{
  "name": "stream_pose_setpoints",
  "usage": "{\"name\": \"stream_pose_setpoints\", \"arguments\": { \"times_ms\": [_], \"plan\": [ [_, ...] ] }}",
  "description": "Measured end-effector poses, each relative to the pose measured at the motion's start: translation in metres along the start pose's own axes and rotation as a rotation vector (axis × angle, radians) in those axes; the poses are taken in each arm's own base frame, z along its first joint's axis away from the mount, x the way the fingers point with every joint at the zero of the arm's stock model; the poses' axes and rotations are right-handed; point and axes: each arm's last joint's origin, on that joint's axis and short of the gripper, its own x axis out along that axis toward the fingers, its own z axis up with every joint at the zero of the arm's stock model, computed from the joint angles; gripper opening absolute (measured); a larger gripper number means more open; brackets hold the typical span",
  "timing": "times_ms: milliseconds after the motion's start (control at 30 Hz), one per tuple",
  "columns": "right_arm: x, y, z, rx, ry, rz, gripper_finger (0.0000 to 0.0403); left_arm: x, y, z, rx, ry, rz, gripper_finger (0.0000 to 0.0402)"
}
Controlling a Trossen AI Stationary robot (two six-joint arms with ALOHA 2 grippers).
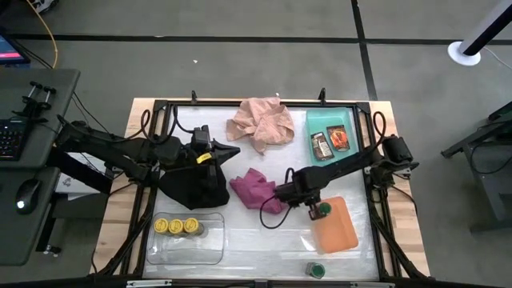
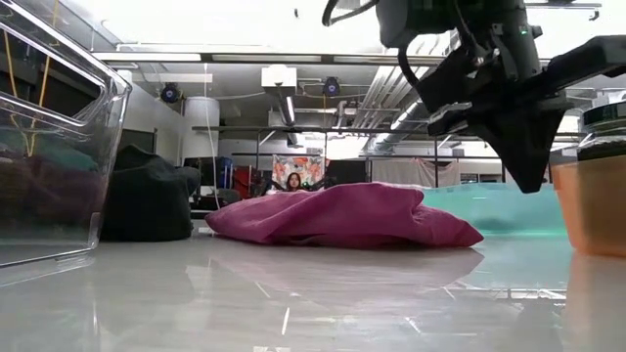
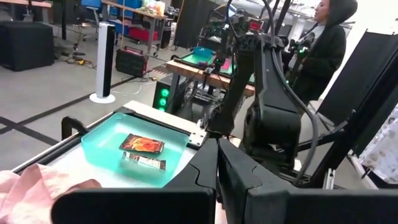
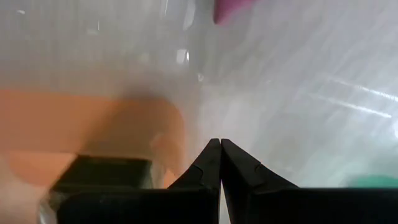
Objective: Sort spices by type
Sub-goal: Adjust the orange bin
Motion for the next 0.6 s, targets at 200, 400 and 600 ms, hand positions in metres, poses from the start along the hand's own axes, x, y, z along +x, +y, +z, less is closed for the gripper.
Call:
{"name": "stream_pose_setpoints", "arguments": {
  "times_ms": [200,400,600],
  "plan": [
    [-0.002,-0.013,-0.003,0.013,0.012,-0.025,0.0,0.0,0.0,-0.001,0.006,0.01,0.003,0.0],
    [-0.022,-0.021,0.008,0.026,-0.171,0.103,0.0,-0.001,0.001,0.0,0.007,0.01,0.003,0.0],
    [-0.011,-0.003,0.015,-0.101,-0.14,0.217,0.0,-0.001,0.002,-0.004,0.002,0.042,0.013,0.0]
  ]
}}
